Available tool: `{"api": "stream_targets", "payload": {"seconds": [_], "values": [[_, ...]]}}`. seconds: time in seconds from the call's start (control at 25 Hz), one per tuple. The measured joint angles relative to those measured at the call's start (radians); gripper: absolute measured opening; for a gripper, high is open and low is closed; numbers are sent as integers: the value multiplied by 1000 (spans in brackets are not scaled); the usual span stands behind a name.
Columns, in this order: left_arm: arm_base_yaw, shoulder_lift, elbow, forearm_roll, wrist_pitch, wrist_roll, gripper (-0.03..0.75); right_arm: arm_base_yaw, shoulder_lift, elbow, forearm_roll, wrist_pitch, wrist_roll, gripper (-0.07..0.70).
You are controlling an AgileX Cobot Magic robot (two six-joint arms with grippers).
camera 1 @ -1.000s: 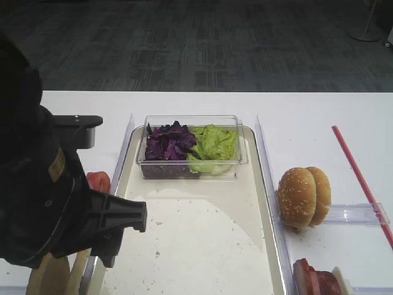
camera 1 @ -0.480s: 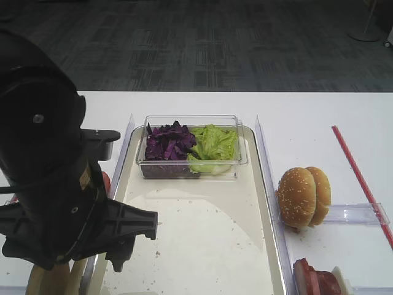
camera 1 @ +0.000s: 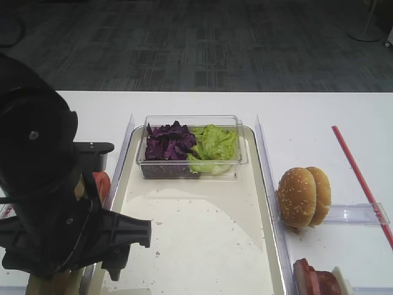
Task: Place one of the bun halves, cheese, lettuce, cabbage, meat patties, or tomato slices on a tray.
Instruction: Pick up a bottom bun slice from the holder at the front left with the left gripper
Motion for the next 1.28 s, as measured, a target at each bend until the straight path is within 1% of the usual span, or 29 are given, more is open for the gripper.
{"api": "stream_targets", "payload": {"seconds": [0.08,0.2,0.28,0.48,0.6,0.76,1.04,1.28], "values": [[2,0,21,-4,-17,7,523,0,0,0,0,0,0,483],[2,0,55,-6,-63,12,510,0,0,0,0,0,0,483],[14,0,79,-10,-92,13,498,0,0,0,0,0,0,483],[52,0,117,-12,-124,31,489,0,0,0,0,0,0,483],[58,0,119,-13,-131,41,470,0,0,0,0,0,0,483],[59,0,127,-8,-140,46,415,0,0,0,0,0,0,483],[59,0,127,0,-140,48,345,0,0,0,0,0,0,483],[62,0,128,14,-140,50,251,0,0,0,0,0,0,483]]}}
